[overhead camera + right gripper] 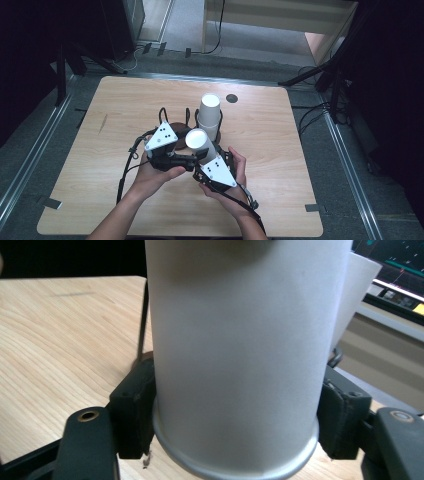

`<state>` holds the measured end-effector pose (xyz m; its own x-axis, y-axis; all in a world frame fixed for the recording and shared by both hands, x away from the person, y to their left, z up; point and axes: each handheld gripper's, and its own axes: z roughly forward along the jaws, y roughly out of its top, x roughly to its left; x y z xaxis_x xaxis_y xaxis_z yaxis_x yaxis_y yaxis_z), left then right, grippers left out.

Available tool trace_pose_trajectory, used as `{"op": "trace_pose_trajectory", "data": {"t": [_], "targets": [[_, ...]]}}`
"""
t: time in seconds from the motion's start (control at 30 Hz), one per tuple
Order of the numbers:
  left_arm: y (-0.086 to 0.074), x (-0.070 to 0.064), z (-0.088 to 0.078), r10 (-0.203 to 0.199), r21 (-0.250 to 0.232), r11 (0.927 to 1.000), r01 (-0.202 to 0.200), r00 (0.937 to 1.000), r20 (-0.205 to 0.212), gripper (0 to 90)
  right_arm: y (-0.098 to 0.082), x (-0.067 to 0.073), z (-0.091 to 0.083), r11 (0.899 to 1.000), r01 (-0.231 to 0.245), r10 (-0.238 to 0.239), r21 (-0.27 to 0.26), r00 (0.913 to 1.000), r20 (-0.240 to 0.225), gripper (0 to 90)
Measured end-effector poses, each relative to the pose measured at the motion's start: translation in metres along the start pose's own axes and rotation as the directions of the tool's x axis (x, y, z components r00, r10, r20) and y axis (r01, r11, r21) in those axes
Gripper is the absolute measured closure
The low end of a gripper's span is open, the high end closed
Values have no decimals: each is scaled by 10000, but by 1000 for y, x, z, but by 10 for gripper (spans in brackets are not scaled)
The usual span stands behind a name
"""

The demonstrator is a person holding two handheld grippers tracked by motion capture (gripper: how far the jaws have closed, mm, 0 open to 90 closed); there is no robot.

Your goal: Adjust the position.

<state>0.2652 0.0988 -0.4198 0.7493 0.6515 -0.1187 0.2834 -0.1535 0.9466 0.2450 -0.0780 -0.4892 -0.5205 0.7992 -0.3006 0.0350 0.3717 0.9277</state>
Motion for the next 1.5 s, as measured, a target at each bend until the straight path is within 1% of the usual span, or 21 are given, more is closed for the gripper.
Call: {"op": "trace_pose_trajectory", "data": {"t": [0.13,0.27,0.3,0.37,0.4,0.47,0.63,0.67,0.73,0.8,0.9,0.97,1.07,1.17,1.23,1.27,1.3,1.33,1.37,1.43,1.5], "targets": [[-2,1,0,24,111,9999,-25,10000,49,140,-2,-3,-1,9985,523,-525,171,9985,134,314],[-2,3,0,38,273,9996,-40,10000,91,148,-6,-4,-1,9912,1295,-1303,266,9911,289,324],[-3,3,0,63,352,9994,-67,9999,128,156,-7,-5,-1,9871,1574,-1583,291,9868,330,327],[-3,3,1,125,543,9984,-139,9996,252,174,-9,-6,-1,9824,1836,-1848,352,9822,342,331],[-4,3,2,108,603,9981,-125,9995,287,186,-10,-6,-1,9767,2111,-2125,380,9765,365,333],[-4,3,3,91,746,9972,-111,9996,283,196,-12,-5,0,9682,2460,-2475,465,9684,319,335],[-4,3,6,172,1202,9925,-204,9995,276,218,-14,-2,0,9558,2908,-2926,437,9553,428,341],[-4,3,7,183,1346,9907,-221,9994,288,222,-15,-1,0,9552,2924,-2942,449,9548,422,341],[-5,3,8,195,1415,9897,-237,9993,309,241,-15,0,1,9461,3205,-3223,462,9459,386,342],[-5,3,8,232,1435,9893,-272,9993,294,251,-16,2,1,9398,3381,-3399,495,9398,355,337],[-5,5,7,83,1433,9896,-135,9993,370,271,-17,2,2,9416,3330,-3344,496,9421,235,304],[-5,6,7,67,1488,9888,-130,9991,428,288,-16,1,2,9435,3262,-3276,590,9447,161,262],[-6,6,6,72,1409,9899,-156,9982,599,317,-16,1,3,9459,3182,-3197,641,9474,146,207],[-5,6,6,84,1275,9917,-178,9972,739,342,-15,0,2,9524,2971,-2983,679,9544,79,148],[-5,6,5,154,1177,9928,-228,9979,636,349,-14,-1,1,9575,2779,-2794,767,9601,89,131],[-5,7,4,158,1110,9936,-223,9981,597,351,-14,-2,0,9583,2754,-2767,759,9609,65,128],[-5,7,4,168,1044,9943,-224,9984,541,353,-15,-3,-1,9619,2620,-2636,781,9646,95,126],[-5,7,3,181,909,9956,-212,9992,355,354,-15,-4,-1,9622,2601,-2617,807,9651,97,124],[-4,8,2,174,822,9964,-196,9995,274,355,-16,-4,-2,9650,2486,-2507,834,9680,150,123],[-4,11,-1,49,512,9987,-69,9993,384,356,-17,-6,-4,9669,2414,-2433,824,9699,137,121],[-4,13,-2,32,298,9995,-41,9996,296,357,-19,-8,-5,9723,2169,-2192,870,9755,174,115]]}}
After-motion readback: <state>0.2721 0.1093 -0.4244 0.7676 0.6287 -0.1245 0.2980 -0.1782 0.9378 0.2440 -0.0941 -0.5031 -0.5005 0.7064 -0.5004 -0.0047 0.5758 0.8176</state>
